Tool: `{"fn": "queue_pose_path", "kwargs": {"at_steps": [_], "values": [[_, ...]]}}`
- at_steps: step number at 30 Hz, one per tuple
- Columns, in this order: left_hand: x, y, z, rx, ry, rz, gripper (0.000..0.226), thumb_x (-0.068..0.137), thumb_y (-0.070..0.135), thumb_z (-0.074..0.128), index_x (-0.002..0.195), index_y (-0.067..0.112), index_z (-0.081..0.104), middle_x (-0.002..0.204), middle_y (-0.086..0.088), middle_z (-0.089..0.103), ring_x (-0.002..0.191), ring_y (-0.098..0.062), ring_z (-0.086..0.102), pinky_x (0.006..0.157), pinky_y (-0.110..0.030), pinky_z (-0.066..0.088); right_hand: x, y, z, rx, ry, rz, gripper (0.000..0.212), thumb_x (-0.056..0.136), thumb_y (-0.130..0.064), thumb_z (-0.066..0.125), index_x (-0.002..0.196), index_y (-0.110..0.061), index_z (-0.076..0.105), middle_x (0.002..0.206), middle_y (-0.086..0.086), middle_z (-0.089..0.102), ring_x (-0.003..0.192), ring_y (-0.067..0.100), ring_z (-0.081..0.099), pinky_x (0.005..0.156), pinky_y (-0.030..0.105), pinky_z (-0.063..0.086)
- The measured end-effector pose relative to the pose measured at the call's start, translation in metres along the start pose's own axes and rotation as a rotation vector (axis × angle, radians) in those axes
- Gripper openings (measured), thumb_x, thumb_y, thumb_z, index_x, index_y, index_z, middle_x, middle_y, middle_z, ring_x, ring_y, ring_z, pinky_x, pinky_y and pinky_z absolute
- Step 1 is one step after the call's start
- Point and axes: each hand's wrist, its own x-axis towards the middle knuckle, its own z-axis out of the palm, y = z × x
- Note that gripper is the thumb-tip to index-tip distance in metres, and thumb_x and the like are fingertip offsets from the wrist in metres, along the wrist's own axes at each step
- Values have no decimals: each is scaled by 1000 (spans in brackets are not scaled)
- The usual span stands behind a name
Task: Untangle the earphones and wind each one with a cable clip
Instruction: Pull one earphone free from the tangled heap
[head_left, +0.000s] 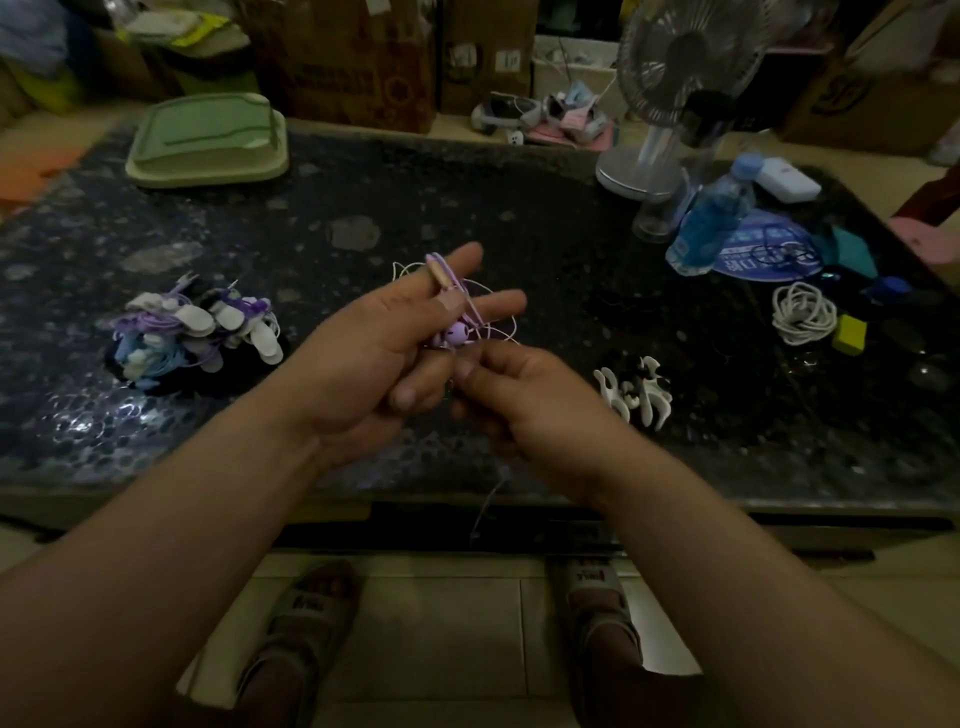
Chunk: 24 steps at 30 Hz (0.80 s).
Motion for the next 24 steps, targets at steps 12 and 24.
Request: {"fn": "queue_pose_path", "kwargs": {"at_steps": [12, 24], "values": [[8, -19, -2, 328, 301, 119, 49, 110, 16, 49, 156, 30, 43, 132, -1, 71, 101, -5, 72, 68, -13, 53, -13, 3, 20, -1149, 197, -371, 20, 106, -31, 45, 110, -28, 64, 96, -3, 70, 83, 24, 66, 69, 38, 52], [5, -16, -11, 601, 154, 47, 41, 110, 17, 47, 150, 27, 53, 109, -2, 76, 56, 0, 62, 55, -8, 47, -15, -20, -7, -1182, 349, -384, 22, 103, -48, 53, 103, -35, 70, 90, -12, 68, 85, 12, 64, 69, 34, 51]]}}
